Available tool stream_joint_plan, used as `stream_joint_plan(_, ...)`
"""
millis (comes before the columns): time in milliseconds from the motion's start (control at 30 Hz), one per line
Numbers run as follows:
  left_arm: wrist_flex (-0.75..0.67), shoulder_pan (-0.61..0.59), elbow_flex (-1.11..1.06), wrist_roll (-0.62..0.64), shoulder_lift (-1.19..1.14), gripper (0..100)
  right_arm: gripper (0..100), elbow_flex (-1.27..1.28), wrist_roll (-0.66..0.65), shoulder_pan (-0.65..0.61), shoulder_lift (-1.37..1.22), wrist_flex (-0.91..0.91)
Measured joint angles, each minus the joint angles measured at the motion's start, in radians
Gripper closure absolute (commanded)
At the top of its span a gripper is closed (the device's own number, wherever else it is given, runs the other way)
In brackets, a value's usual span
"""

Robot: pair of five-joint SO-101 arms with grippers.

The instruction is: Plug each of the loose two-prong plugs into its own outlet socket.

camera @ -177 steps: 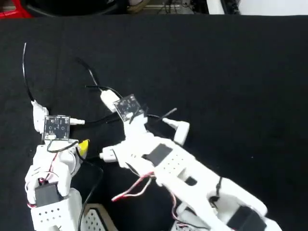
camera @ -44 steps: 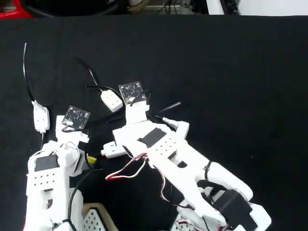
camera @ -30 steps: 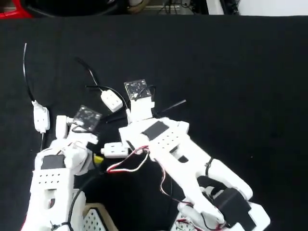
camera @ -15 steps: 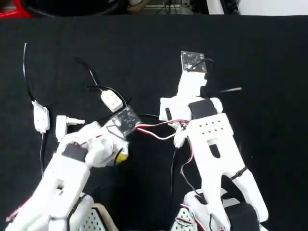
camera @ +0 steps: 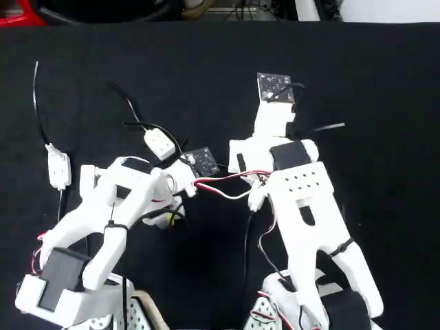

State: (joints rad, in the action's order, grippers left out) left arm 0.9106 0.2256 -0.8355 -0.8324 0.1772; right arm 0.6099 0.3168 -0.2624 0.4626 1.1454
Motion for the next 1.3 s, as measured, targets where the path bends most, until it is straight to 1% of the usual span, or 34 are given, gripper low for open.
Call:
stream_joint_plan(100,0.012,0.0,0.005,0.061,0.0,94,98.6,0.0,0.0,0.0,0.0,0.0)
stream_joint_plan(167,0.037,0.0,0.025,0.163,-0.002,94,98.6,0.0,0.0,0.0,0.0,0.0)
stream_joint_plan(300,0.124,-0.003,0.098,0.433,-0.017,85,98.6,0.0,0.0,0.006,0.0,0.0)
stream_joint_plan(400,0.133,-0.003,0.123,0.617,-0.017,76,98.6,0.0,-0.005,0.014,0.0,0.0)
stream_joint_plan(467,0.12,-0.003,0.124,0.707,-0.017,71,98.6,0.0,-0.041,0.014,0.0,0.0)
stream_joint_plan(533,0.109,-0.003,0.127,0.747,-0.017,67,98.6,0.014,-0.094,0.014,0.0,-0.014)
stream_joint_plan(633,0.114,-0.006,0.127,0.764,-0.017,66,98.6,0.054,-0.133,0.011,0.0,-0.057)
stream_joint_plan(767,0.204,-0.006,0.167,0.76,-0.017,66,98.6,0.12,-0.256,-0.06,0.0,-0.149)
stream_joint_plan(867,0.275,-0.034,0.189,0.724,-0.003,66,98.6,0.167,-0.311,-0.12,0.0,-0.221)
stream_joint_plan(967,0.311,-0.118,0.19,0.687,0.077,66,98.6,0.206,-0.324,-0.153,0.0,-0.273)
stream_joint_plan(1067,0.322,-0.229,0.161,0.614,0.215,66,98.6,0.25,-0.325,-0.212,0.0,-0.336)
stream_joint_plan(1200,0.327,-0.365,0.023,0.5,0.41,66,98.6,0.319,-0.321,-0.308,0.0,-0.448)
stream_joint_plan(1300,0.295,-0.422,-0.092,0.439,0.486,66,98.6,0.359,-0.313,-0.347,0.0,-0.539)
